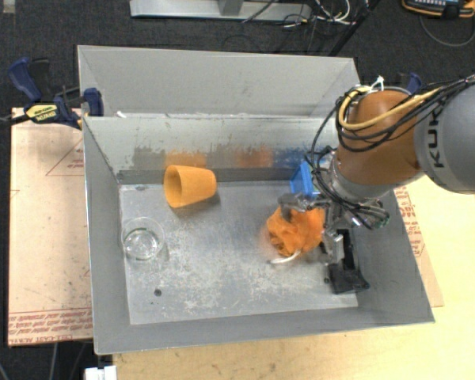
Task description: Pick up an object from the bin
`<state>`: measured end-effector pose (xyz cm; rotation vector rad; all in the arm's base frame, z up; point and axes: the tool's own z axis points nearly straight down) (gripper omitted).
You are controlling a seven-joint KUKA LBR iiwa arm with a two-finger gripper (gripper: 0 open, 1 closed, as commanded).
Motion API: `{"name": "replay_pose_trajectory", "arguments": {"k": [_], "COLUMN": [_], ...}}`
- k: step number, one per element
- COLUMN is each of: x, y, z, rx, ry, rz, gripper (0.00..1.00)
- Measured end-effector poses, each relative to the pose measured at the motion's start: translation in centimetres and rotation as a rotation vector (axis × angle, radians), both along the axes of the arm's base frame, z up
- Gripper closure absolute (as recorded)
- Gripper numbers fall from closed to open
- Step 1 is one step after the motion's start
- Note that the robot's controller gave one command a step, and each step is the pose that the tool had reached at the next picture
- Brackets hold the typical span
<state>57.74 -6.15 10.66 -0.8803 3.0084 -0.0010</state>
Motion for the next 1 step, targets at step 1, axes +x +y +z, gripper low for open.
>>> {"name": "replay_pose_trajectory", "arguments": {"k": [1], "x": [4.27], "y": [-2.03], "z": [-3.35], "rx": [0.006], "ry": [0.001], "rz": [-0.024], "gripper": [1.00]}}
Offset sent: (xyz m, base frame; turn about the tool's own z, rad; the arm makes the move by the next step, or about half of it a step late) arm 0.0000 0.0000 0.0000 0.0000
